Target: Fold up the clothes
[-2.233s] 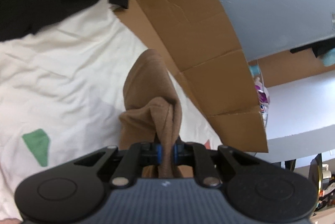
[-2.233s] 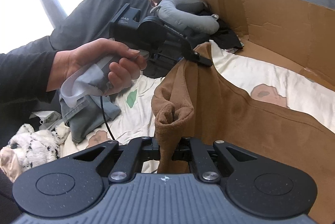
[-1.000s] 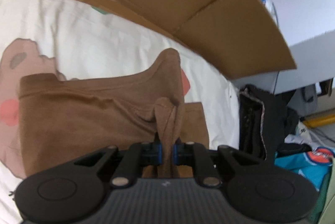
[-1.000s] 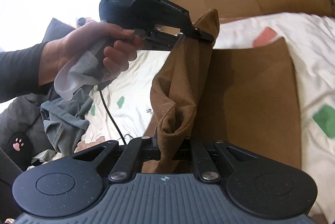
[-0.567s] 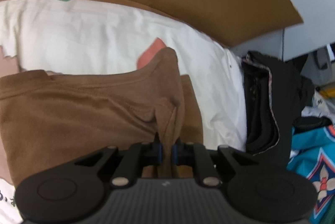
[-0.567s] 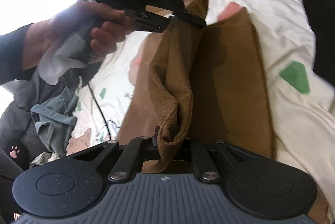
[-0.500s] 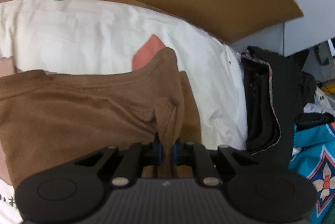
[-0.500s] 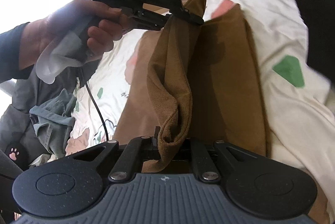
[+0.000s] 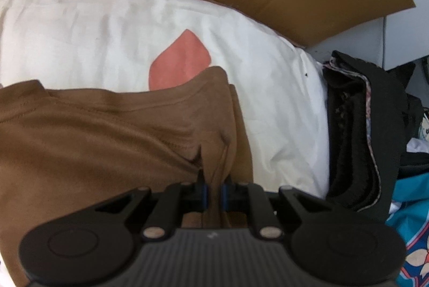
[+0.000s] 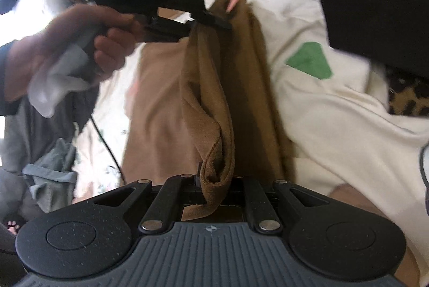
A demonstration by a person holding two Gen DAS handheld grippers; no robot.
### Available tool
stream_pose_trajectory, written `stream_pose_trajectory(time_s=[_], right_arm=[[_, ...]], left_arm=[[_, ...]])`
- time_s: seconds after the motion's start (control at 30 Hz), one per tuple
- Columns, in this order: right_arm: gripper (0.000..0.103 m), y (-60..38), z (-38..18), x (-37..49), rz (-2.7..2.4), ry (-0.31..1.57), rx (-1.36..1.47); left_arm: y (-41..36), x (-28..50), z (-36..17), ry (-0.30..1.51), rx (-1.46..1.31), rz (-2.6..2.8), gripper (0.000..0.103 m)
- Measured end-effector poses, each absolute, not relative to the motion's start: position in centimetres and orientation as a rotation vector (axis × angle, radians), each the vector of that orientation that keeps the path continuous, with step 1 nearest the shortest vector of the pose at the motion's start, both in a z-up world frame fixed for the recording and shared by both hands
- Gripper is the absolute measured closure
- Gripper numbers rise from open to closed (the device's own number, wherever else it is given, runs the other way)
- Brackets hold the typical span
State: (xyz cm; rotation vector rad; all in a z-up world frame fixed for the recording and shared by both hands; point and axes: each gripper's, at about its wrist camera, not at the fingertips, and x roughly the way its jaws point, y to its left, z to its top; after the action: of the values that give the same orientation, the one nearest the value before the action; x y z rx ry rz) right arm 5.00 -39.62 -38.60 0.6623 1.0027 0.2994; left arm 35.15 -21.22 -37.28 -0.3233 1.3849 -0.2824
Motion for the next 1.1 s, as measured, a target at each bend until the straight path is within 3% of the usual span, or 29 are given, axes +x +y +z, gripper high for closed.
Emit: stream_pose_trajectory(time_s=[0.37, 0.57, 0.67, 0.77, 1.0, 1.1], right_arm=[[0.097, -40.2, -40.2, 4.0, 0.247, 1.038, 0.73], [0.081, -40.9, -39.0, 3.5, 0.198, 0.994, 0.723], [0.081, -41.8, -39.4, 2.9, 0.159, 0.973, 0.79], [0.095, -41.6, -39.6, 2.5, 0.162, 0.987, 0.77], [0.093, -41.4, -39.6, 3.1, 0.134, 1.042, 0.734], [0.089, -41.4, -38.2, 3.1, 0.124, 1.055, 0.681]], left_arm=[[-23.2, 37.5, -38.1, 1.495, -0.24, -0.274, 0.084], [-23.7, 37.8, -38.0, 1.521, -0.238, -0.242, 0.084], [-24.3, 38.1, -37.7, 1.533, -0.229, -0.234, 0.084], [-24.7, 38.4, -37.2, 1.52, -0.217, -0.269, 0.087], [-24.8, 38.9, -36.5, 1.497, -0.241, -0.288, 0.086], [-24.3, 39.0, -34.7, 1.446, -0.262, -0.333, 0.078]])
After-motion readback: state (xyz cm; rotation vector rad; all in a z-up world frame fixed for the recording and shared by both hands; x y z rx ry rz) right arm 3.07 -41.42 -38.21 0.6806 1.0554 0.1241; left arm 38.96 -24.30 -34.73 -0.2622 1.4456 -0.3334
